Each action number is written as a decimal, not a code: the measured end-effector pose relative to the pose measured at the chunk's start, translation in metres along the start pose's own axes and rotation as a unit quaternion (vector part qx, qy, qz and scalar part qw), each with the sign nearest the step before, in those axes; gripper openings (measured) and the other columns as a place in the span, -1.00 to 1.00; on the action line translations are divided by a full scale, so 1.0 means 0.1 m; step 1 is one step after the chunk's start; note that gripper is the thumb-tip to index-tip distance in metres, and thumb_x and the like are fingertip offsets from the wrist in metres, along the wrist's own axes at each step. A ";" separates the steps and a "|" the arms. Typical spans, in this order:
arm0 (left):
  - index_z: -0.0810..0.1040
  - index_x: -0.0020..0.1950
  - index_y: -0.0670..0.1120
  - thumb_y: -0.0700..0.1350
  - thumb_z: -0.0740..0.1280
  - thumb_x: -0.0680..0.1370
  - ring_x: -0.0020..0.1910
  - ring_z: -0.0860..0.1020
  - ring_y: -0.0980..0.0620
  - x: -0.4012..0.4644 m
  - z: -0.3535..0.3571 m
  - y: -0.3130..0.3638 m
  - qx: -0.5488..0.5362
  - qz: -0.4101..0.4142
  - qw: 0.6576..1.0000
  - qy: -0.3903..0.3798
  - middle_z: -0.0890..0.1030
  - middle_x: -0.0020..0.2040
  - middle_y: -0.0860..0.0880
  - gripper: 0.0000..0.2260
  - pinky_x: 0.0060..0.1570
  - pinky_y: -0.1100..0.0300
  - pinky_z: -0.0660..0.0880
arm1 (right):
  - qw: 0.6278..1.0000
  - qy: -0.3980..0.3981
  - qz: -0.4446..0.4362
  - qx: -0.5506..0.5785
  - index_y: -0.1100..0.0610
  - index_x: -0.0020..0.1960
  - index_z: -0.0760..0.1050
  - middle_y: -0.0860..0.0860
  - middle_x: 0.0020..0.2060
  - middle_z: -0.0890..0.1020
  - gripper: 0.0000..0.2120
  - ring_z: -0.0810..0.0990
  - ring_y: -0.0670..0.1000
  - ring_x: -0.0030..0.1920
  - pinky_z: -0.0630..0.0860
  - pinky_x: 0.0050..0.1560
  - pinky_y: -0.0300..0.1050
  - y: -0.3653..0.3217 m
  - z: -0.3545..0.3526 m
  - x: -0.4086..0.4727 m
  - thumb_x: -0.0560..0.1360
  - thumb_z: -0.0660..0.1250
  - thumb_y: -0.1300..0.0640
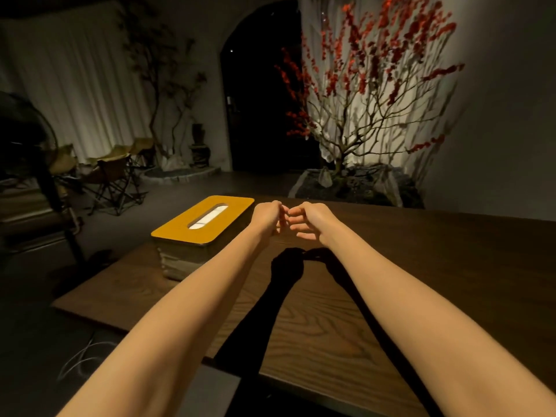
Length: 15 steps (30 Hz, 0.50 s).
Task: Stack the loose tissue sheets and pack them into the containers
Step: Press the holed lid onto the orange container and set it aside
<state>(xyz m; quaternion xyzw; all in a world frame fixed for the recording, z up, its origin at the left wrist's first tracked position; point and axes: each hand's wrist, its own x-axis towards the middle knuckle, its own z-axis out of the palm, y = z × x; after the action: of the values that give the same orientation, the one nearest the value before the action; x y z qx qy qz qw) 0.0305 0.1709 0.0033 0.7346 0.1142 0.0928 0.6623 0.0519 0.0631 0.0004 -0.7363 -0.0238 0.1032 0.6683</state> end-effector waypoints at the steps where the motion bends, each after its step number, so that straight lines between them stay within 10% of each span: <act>1: 0.52 -0.15 -0.14 -0.18 0.13 0.63 -0.21 0.53 0.00 0.01 -0.08 0.04 0.005 -0.001 1.000 0.008 0.54 -0.24 -0.10 -0.77 -0.16 0.18 0.50 | 1.000 -0.005 0.002 -0.002 0.17 0.08 0.55 0.11 0.00 0.64 -0.75 0.61 0.04 -0.04 0.50 -0.11 -0.12 -0.01 0.08 0.01 0.63 0.11 0.16; 6: 0.60 -0.02 -0.20 -0.21 0.17 0.62 -0.07 0.52 -0.01 0.03 -0.40 0.17 0.161 0.071 0.981 0.087 0.58 -0.12 -0.12 -0.79 -0.05 0.13 0.50 | 1.000 -0.028 0.009 -0.008 0.18 0.12 0.54 0.13 0.09 0.60 -0.74 0.57 0.08 0.08 0.50 0.04 -0.07 -0.04 0.34 0.00 0.64 0.09 0.16; 10: 0.57 0.19 -0.18 -0.09 0.19 0.62 0.06 0.52 -0.07 0.01 -0.58 0.10 0.453 0.152 0.865 0.154 0.58 0.14 -0.16 -0.73 0.00 0.11 0.45 | 0.999 -0.036 0.011 -0.014 0.19 0.12 0.53 0.14 0.09 0.61 -0.72 0.59 0.02 -0.09 0.51 0.00 -0.09 -0.04 0.42 -0.01 0.65 0.06 0.15; 15: 0.47 0.32 -0.17 -0.01 0.22 0.61 0.37 0.31 -0.18 0.06 -0.67 -0.06 0.640 0.046 0.751 0.159 0.38 0.36 -0.21 -0.65 0.33 0.00 0.25 | 0.999 -0.034 0.022 -0.026 0.20 0.18 0.52 0.14 0.07 0.62 -0.70 0.59 0.00 -0.17 0.49 -0.21 -0.18 -0.02 0.46 0.00 0.66 0.05 0.13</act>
<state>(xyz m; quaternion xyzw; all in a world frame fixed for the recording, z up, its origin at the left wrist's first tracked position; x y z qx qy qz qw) 0.0170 0.2368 0.0046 0.9657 0.2167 0.1433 0.0051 0.0438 0.1079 -0.0013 -0.7500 -0.0328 0.1422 0.6452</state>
